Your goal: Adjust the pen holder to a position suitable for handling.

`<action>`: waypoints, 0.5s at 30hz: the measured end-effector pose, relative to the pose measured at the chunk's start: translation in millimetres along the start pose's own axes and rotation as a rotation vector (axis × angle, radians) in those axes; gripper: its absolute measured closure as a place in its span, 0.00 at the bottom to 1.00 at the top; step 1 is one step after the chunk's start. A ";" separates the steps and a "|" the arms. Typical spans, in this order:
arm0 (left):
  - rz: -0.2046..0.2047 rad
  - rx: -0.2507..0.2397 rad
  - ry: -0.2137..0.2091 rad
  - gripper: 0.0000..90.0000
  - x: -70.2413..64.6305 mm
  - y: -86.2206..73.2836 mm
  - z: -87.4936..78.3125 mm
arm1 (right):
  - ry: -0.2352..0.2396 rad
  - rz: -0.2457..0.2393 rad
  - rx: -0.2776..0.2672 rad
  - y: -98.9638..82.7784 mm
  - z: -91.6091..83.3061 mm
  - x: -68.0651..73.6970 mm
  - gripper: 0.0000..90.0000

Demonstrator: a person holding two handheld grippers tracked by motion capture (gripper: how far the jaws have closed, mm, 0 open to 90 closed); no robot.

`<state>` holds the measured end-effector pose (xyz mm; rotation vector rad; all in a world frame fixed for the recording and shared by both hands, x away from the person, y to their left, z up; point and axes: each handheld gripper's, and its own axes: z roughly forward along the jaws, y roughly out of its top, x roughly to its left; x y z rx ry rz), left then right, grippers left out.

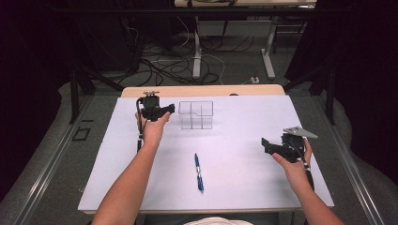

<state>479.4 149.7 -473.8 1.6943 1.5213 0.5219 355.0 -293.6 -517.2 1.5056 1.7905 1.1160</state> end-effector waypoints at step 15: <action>0.080 -0.014 -0.028 0.12 9.3 -16.4 -33.2 | 0.067 0.018 0.089 1.2 5.9 19.9 0.00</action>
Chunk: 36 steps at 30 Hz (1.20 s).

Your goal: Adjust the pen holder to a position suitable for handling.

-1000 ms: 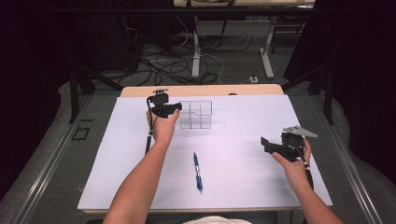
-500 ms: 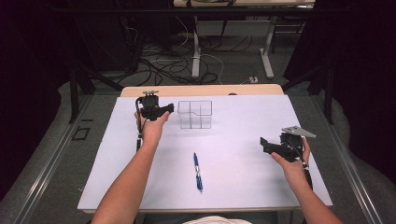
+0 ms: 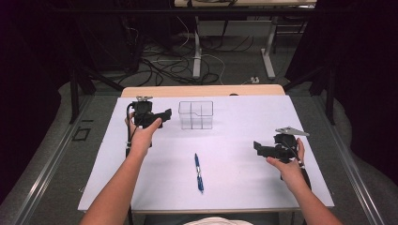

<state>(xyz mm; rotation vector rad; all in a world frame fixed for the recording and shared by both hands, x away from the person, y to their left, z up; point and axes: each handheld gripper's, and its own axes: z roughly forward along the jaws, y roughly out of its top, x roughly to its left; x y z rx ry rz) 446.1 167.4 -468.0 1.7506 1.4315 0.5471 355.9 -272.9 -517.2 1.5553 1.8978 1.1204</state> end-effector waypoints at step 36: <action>0.034 -0.056 -0.139 0.17 25.2 -52.2 -42.9 | 0.183 -0.136 0.073 11.6 20.5 79.0 0.00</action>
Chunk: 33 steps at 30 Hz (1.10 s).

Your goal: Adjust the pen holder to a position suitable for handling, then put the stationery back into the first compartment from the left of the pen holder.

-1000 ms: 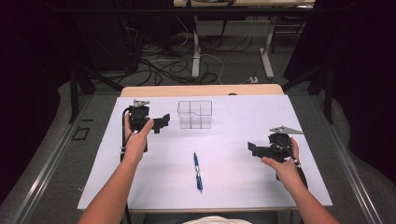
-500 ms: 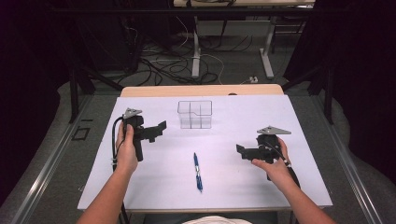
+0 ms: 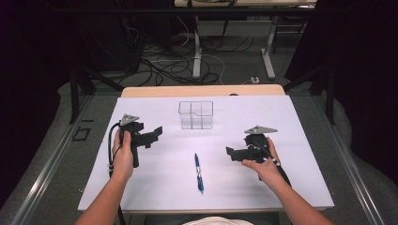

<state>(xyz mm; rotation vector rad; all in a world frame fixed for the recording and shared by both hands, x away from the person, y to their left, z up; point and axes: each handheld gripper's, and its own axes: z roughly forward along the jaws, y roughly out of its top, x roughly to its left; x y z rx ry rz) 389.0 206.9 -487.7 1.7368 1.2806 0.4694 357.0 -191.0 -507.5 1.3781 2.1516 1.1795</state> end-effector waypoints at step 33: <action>-0.011 0.031 0.017 0.17 5.4 -10.3 5.5 | 0.111 0.178 0.330 27.7 46.7 57.8 0.54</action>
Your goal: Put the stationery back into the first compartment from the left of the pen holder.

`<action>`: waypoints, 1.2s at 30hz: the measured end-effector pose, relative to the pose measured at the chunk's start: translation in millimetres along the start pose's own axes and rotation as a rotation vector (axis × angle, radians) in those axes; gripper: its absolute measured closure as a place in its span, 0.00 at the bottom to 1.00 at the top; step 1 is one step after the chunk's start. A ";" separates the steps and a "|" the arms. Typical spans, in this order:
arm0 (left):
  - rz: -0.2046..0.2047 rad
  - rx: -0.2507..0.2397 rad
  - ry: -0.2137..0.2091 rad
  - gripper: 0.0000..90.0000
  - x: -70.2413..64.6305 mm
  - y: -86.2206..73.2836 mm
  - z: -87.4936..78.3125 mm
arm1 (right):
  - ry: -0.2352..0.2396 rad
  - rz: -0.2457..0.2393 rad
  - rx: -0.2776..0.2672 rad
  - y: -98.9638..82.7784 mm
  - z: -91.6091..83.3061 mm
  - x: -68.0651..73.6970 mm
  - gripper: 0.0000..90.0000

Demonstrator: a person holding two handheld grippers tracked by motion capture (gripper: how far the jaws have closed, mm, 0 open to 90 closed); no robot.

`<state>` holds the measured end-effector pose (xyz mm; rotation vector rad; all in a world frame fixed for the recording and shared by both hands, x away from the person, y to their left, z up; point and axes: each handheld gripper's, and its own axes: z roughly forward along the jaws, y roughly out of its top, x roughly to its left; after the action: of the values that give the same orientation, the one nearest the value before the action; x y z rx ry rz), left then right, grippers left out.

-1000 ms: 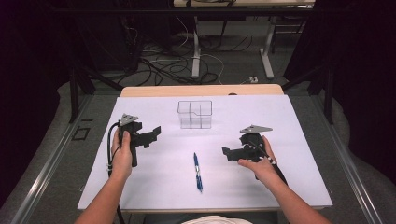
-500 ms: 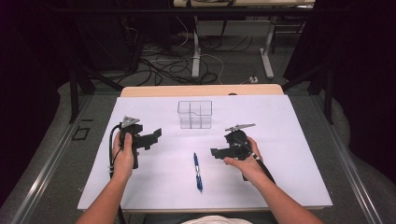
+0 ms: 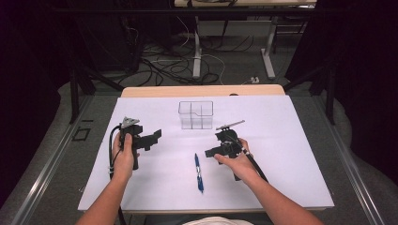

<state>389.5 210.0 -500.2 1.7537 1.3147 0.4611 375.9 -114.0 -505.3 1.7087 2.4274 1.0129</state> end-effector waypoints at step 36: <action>0.007 0.015 -0.004 0.17 0.1 -0.5 2.3 | 0.028 0.163 0.162 4.0 49.2 17.4 0.71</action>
<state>390.9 209.1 -501.8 1.7709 1.3129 0.4520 389.7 -74.1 -536.2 1.9846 2.4837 0.8798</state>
